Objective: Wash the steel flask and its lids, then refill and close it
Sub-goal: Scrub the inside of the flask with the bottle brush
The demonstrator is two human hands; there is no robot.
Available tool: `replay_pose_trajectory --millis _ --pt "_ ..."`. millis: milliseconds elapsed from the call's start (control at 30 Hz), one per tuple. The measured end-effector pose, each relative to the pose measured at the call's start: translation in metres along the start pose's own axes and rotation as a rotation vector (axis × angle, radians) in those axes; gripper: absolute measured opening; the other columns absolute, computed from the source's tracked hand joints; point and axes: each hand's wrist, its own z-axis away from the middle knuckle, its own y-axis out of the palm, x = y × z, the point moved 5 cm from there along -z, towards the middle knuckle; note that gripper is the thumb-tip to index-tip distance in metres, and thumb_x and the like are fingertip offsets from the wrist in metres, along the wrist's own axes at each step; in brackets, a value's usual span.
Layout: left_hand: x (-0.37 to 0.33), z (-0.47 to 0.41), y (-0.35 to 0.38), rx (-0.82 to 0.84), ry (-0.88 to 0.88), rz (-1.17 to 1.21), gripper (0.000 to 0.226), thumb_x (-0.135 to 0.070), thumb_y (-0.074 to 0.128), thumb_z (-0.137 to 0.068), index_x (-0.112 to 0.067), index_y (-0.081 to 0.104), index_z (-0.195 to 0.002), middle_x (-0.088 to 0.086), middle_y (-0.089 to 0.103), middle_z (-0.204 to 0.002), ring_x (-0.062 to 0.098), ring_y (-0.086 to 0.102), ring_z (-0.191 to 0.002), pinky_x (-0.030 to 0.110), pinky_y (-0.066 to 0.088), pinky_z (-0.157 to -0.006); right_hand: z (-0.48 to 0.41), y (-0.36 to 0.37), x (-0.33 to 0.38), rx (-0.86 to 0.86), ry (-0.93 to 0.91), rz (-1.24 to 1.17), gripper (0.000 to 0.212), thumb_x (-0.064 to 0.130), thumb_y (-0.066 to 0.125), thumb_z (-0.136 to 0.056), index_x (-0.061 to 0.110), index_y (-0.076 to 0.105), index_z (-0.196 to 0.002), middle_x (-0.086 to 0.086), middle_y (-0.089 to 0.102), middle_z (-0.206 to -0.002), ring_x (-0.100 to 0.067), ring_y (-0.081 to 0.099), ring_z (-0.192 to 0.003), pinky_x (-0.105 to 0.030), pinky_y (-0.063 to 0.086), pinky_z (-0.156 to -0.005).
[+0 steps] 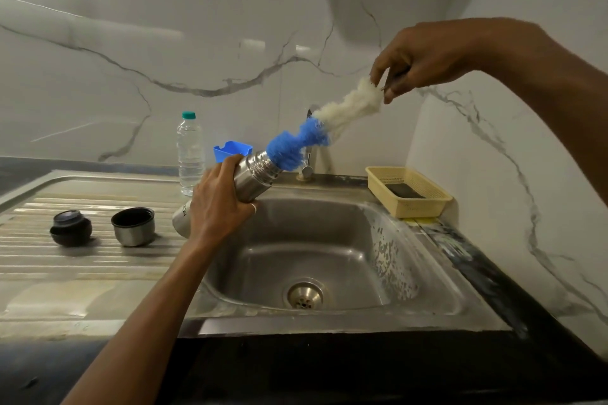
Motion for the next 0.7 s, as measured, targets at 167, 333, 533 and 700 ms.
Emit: replay_pose_trajectory --millis 167,333,533,700 --pt "0.004 -0.002 -0.005 -0.019 -0.039 0.027 0.082 -0.015 0.088 -0.060 -0.015 0.047 -0.131 0.013 0.064 -0.110 0.033 0.061 -0.094 0.049 0.052 -0.080 -0.008 0.022 0.000 0.063 -0.047 -0.052 0.016 0.017 0.066 -0.096 0.021 0.076 -0.108 0.003 0.074 -0.104 -0.008 0.061 -0.067 -0.021 0.045 -0.067" --pt "0.001 -0.001 -0.005 -0.016 -0.007 -0.021 0.082 -0.014 0.087 -0.058 -0.017 0.049 -0.131 0.013 0.065 -0.110 0.036 0.060 -0.095 0.048 0.048 -0.081 -0.012 0.036 0.001 0.115 -0.045 -0.049 0.017 0.016 0.061 -0.099 0.024 0.077 -0.098 0.009 0.072 -0.099 -0.004 0.059 -0.060 -0.019 0.043 -0.064" --pt "0.004 -0.001 -0.003 0.008 0.009 -0.064 0.084 -0.016 0.088 -0.057 -0.017 0.049 -0.132 0.013 0.065 -0.111 0.036 0.060 -0.096 0.048 0.048 -0.082 -0.012 0.044 0.009 0.151 -0.057 -0.030 0.019 0.015 0.058 -0.100 0.025 0.073 -0.092 -0.002 0.073 -0.110 -0.012 0.057 -0.069 -0.017 0.041 -0.063" --pt "0.005 0.000 0.001 0.037 0.045 -0.119 0.083 -0.017 0.087 -0.057 -0.018 0.049 -0.131 0.013 0.065 -0.116 0.037 0.059 -0.102 0.049 0.046 -0.086 -0.013 0.054 0.007 0.123 -0.021 -0.034 0.020 0.013 0.059 -0.100 0.011 0.078 -0.105 -0.002 0.072 -0.115 -0.011 0.058 -0.078 -0.016 0.040 -0.066"
